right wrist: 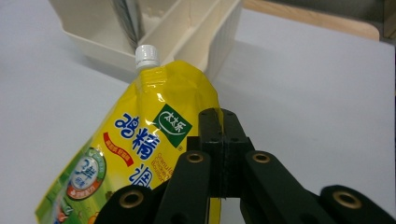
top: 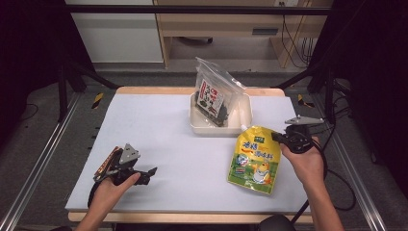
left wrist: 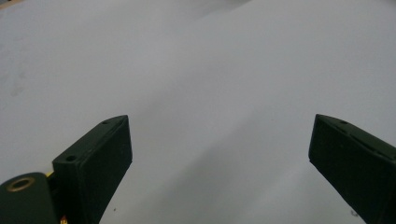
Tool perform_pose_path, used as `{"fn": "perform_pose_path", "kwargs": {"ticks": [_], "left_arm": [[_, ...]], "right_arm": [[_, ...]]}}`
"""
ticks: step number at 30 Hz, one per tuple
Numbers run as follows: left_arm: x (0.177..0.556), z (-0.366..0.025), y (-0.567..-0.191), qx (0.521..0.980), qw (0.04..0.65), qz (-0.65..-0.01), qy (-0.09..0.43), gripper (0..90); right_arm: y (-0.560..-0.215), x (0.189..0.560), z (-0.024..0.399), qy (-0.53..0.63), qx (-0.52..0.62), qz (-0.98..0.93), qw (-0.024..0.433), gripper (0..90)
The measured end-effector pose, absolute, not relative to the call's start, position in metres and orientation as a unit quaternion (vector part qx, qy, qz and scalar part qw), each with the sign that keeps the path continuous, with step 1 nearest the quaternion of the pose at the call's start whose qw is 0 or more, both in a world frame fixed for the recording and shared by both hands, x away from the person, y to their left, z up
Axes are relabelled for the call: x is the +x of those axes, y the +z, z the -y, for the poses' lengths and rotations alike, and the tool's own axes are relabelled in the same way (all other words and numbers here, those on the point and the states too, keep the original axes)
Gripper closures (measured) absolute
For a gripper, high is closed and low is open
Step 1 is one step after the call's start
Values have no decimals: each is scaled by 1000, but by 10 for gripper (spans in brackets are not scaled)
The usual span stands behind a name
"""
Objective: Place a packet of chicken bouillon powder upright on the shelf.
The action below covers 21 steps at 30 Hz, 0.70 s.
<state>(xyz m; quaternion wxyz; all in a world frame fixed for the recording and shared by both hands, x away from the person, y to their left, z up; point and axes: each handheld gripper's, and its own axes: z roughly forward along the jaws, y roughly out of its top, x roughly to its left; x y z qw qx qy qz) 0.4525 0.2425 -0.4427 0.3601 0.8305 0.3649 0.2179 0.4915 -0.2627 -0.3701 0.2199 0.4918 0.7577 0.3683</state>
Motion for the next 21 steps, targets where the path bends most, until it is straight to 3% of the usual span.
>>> {"fn": "perform_pose_path", "kwargs": {"ticks": [21], "left_arm": [[452,-241,-442,831,364,-363,213,65]], "right_arm": [[-309,475,195,405,365,-807,228,900]]}}
